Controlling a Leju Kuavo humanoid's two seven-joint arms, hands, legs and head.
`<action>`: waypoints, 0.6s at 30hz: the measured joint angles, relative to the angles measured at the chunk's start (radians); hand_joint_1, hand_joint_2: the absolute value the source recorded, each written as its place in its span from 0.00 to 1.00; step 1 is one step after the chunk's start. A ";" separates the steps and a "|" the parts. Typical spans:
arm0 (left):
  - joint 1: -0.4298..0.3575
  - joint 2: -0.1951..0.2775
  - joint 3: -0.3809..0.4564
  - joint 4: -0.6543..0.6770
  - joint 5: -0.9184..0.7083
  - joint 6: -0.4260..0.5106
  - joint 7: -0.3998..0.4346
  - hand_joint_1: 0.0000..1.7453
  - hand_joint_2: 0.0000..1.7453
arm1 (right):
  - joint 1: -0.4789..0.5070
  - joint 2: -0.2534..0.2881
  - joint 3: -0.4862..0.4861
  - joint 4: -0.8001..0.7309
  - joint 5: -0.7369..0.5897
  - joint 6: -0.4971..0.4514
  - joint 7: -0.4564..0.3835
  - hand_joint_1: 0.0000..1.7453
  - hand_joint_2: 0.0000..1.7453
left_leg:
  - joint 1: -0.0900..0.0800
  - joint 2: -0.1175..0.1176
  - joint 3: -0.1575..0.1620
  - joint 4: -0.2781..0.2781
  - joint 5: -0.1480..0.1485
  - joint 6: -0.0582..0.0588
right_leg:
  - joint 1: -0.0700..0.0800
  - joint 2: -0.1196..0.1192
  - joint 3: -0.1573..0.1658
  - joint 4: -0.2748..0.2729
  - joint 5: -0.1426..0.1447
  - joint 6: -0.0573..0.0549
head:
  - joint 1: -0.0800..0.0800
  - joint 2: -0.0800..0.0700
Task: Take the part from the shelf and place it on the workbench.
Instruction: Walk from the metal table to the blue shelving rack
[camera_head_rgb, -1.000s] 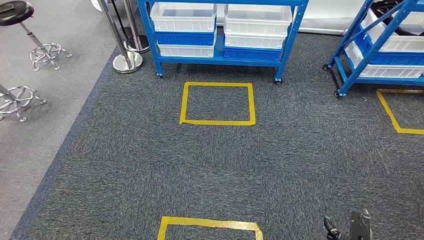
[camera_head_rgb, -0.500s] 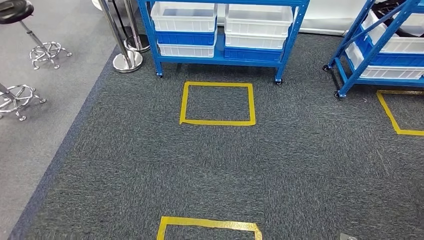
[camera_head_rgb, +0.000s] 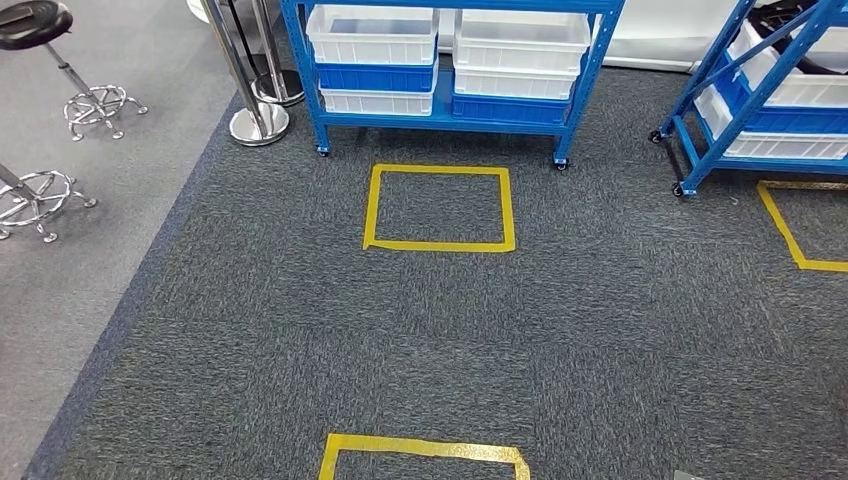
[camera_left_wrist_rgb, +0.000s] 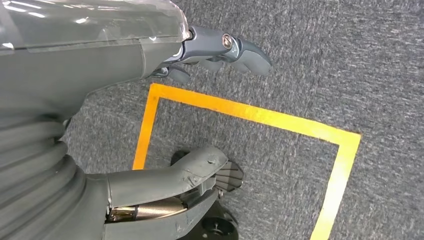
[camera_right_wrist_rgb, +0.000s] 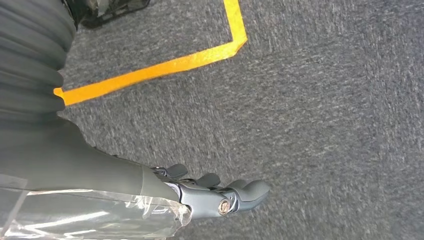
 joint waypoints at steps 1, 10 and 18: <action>0.000 0.000 0.002 0.000 0.005 -0.002 -0.001 0.00 1.00 | 0.000 0.000 -0.004 0.005 0.000 0.008 0.000 0.00 1.00 | 0.002 0.000 0.000 -0.001 -0.001 -0.005 | 0.000 0.000 0.000 -0.001 0.001 -0.005 | 0.000 0.000; 0.001 0.001 0.026 0.000 0.046 -0.073 0.046 0.00 1.00 | 0.000 0.001 -0.041 0.063 0.022 0.071 0.070 0.00 1.00 | 0.026 0.001 -0.106 0.230 -0.091 -0.055 | -0.007 -0.005 0.008 -0.009 0.002 -0.033 | 0.000 0.000; -0.001 0.005 0.056 0.000 0.060 -0.097 0.041 0.00 1.00 | 0.008 0.026 -0.051 0.120 0.049 0.038 0.084 0.00 1.00 | 0.034 -0.002 0.004 0.003 -0.007 -0.051 | -0.006 0.001 0.005 0.006 -0.009 -0.008 | 0.001 0.000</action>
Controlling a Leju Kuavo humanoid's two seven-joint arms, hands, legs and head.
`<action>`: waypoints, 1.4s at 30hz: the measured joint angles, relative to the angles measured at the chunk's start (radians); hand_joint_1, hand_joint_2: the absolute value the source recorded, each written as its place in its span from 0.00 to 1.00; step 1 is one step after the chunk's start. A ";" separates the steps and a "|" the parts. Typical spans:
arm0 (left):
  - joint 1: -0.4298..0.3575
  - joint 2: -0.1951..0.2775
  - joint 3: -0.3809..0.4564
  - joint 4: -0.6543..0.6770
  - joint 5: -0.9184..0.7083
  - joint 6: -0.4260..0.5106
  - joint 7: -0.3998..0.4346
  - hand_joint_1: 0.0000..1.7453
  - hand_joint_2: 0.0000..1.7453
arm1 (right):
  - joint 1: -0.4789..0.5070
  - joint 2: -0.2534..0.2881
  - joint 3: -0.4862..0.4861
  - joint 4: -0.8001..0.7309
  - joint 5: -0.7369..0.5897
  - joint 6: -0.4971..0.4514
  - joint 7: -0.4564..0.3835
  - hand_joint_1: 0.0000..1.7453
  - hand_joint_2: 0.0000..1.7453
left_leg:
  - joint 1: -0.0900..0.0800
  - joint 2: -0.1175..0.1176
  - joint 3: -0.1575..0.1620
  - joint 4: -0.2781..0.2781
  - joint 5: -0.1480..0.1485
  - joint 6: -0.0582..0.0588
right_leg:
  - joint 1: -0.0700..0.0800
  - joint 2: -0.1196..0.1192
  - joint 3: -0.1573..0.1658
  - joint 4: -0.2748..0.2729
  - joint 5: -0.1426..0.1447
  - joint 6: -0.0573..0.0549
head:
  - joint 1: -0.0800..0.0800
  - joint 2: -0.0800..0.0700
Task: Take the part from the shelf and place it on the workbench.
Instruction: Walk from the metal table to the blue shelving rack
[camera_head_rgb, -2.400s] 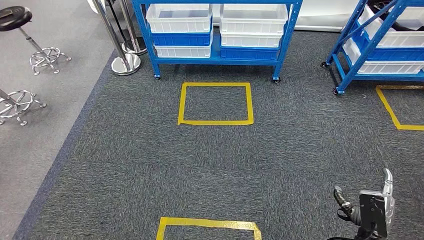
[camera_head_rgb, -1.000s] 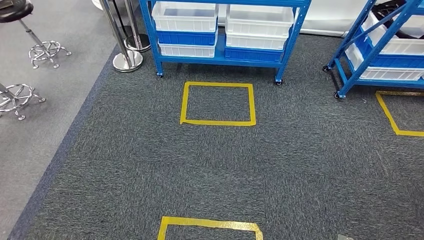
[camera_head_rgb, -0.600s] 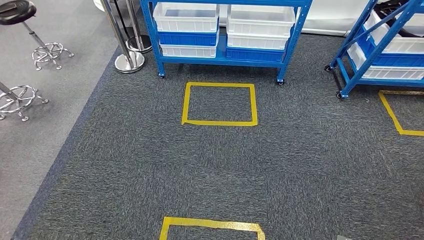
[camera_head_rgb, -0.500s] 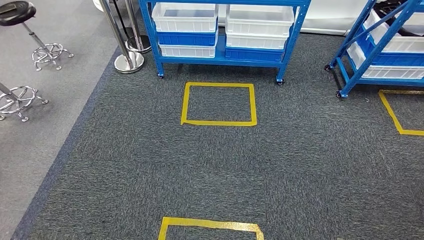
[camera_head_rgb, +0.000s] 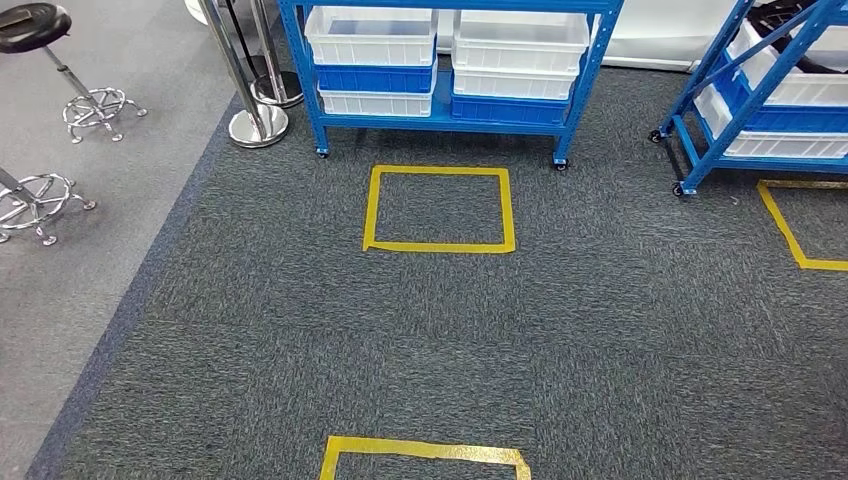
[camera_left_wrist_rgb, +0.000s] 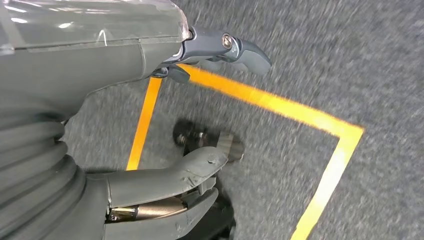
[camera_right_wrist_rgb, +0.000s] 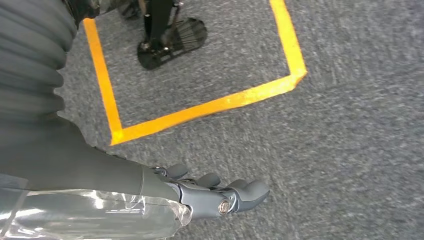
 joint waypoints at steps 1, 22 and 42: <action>0.001 0.001 -0.001 0.000 -0.004 0.002 -0.004 0.00 1.00 | 0.000 0.004 0.000 0.004 0.004 -0.004 0.000 0.00 1.00 | -0.002 0.000 0.000 0.000 0.000 0.002 | -0.001 0.000 0.001 -0.002 0.001 0.002 | 0.000 0.000; 0.001 0.002 -0.003 0.000 -0.008 0.035 -0.022 0.00 1.00 | -0.001 0.031 -0.019 0.026 0.026 -0.018 -0.013 0.00 1.00 | -0.006 0.000 0.001 0.000 -0.001 0.010 | -0.003 0.000 0.005 -0.010 0.005 0.009 | 0.000 0.000; 0.001 0.002 -0.003 0.000 -0.012 0.041 -0.023 0.00 1.00 | -0.001 0.039 -0.031 0.027 0.039 -0.013 -0.014 0.00 1.00 | -0.006 0.000 0.001 0.000 -0.001 0.010 | -0.003 0.000 0.005 -0.010 0.005 0.009 | 0.000 0.000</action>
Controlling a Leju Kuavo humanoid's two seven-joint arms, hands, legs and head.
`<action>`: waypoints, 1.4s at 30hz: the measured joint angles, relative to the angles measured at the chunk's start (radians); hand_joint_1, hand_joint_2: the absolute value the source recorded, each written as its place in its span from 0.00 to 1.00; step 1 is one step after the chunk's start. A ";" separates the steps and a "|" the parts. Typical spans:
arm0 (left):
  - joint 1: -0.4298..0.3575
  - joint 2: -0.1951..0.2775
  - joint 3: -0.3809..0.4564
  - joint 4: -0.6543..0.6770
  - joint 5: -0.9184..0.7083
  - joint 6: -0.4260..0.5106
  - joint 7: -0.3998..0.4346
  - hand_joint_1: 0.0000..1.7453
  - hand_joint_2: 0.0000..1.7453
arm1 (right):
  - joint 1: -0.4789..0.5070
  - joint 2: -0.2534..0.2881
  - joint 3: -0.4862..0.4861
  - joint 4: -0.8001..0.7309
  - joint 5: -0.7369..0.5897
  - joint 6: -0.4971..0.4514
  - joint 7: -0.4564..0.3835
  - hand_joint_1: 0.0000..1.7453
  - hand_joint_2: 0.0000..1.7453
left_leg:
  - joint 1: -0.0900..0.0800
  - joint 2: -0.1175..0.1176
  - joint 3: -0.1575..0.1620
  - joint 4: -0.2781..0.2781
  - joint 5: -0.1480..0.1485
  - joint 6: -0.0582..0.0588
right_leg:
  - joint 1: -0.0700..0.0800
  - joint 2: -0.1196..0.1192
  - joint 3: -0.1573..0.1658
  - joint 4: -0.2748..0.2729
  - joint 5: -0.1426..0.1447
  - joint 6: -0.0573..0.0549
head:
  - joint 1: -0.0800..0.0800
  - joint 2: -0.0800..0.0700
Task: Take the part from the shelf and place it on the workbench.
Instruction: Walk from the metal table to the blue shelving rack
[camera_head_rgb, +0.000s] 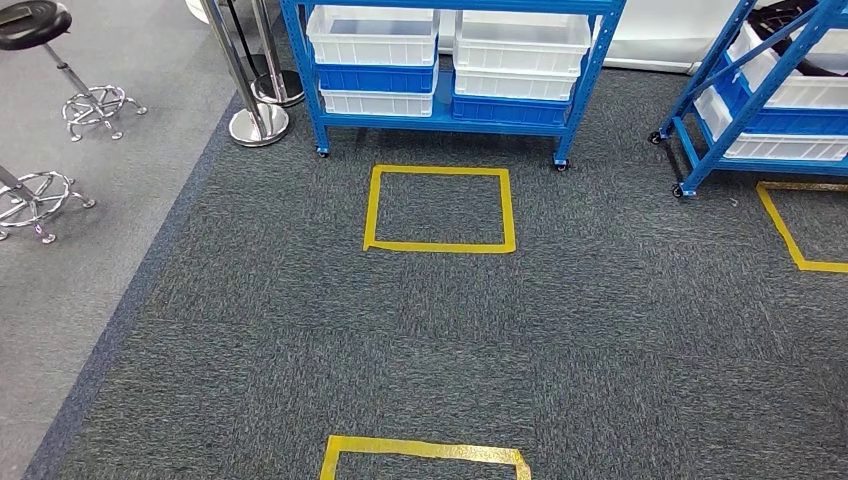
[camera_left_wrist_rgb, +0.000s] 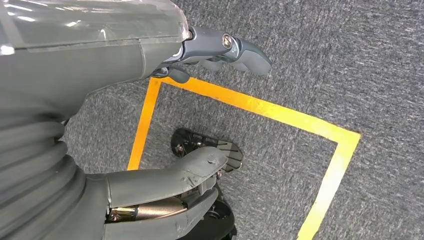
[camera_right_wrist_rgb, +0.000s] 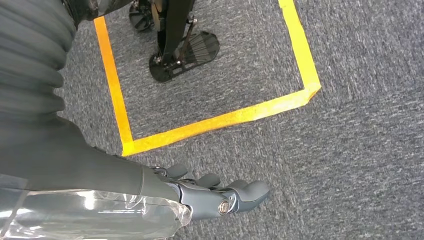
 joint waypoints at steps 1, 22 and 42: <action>0.000 0.000 0.000 0.000 0.000 0.000 0.000 0.00 1.00 | 0.000 0.000 0.000 0.000 0.000 0.001 0.000 0.00 1.00 | 0.000 0.000 0.000 0.000 0.000 0.000 | 0.000 0.000 0.000 0.000 0.000 0.000 | 0.000 0.000; 0.000 0.000 0.000 0.000 -0.005 0.010 0.010 0.00 1.00 | 0.000 0.007 -0.008 0.004 0.017 0.006 -0.002 0.00 1.00 | 0.000 0.000 0.000 0.000 0.000 0.000 | 0.000 0.000 0.000 0.000 0.000 0.000 | 0.000 0.000; 0.002 0.000 0.000 0.000 0.000 0.021 0.013 0.00 1.00 | 0.000 0.022 -0.014 0.007 0.046 0.013 -0.006 0.00 1.00 | 0.000 0.000 0.000 0.000 0.000 0.000 | 0.000 0.000 0.000 0.000 0.000 0.000 | 0.000 0.000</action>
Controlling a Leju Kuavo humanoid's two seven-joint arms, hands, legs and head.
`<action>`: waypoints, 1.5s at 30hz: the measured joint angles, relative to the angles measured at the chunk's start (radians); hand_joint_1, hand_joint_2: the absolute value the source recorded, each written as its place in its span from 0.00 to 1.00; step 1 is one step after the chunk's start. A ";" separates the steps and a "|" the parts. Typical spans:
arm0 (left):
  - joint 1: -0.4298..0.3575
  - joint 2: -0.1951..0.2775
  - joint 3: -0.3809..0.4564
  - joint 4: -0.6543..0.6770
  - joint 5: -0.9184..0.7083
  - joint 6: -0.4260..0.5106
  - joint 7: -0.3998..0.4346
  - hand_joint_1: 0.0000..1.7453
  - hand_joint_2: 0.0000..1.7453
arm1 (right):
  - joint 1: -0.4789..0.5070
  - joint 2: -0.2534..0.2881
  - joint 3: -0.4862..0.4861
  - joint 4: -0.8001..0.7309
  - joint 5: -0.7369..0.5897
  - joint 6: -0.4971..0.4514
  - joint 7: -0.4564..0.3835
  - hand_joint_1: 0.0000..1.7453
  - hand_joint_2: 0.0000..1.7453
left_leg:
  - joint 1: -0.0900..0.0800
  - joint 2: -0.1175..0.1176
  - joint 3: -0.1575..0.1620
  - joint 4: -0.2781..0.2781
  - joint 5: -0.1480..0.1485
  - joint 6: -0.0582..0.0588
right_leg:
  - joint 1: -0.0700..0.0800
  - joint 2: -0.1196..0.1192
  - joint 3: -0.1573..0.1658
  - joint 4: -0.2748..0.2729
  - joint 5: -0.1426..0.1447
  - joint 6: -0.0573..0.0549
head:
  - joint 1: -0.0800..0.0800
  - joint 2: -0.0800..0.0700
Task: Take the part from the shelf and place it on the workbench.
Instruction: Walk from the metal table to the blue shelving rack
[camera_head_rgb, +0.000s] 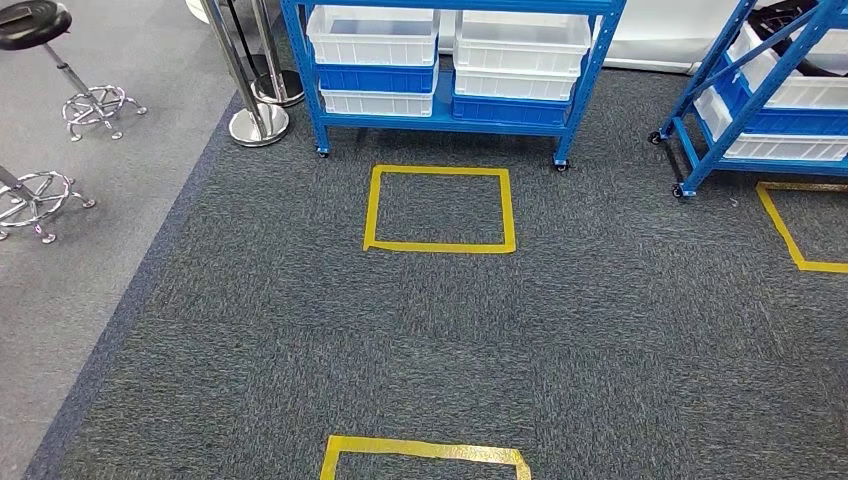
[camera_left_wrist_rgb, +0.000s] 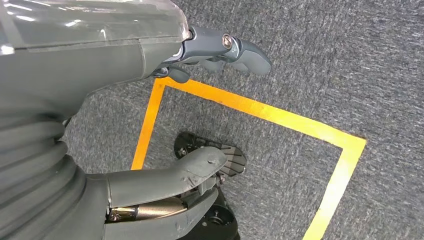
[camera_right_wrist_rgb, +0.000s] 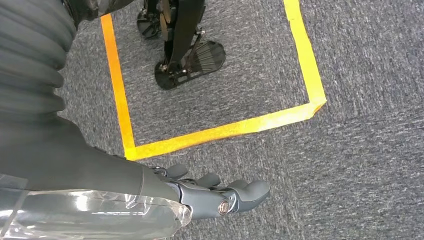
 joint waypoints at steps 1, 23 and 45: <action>0.000 0.000 0.000 0.000 0.000 0.002 0.002 0.00 1.00 | 0.000 0.001 0.000 0.000 0.000 0.000 -0.001 0.00 1.00 | 0.000 0.000 0.000 0.000 0.000 0.000 | 0.000 0.000 0.000 0.000 0.000 0.000 | 0.000 0.000; 0.000 0.011 0.017 -0.001 0.038 -0.015 -0.006 0.00 1.00 | 0.000 0.016 -0.014 0.004 -0.006 0.077 -0.017 0.00 0.75 | 0.000 0.000 0.000 0.000 0.000 0.000 | 0.000 0.000 0.000 0.000 0.000 0.000 | 0.000 0.000; 0.011 0.020 0.048 -0.027 0.068 0.015 -0.024 0.00 1.00 | 0.001 0.041 -0.055 0.017 -0.007 0.130 -0.024 0.00 1.00 | 0.000 0.000 0.000 0.000 0.000 0.000 | 0.000 0.000 0.000 0.000 0.000 0.000 | 0.000 0.000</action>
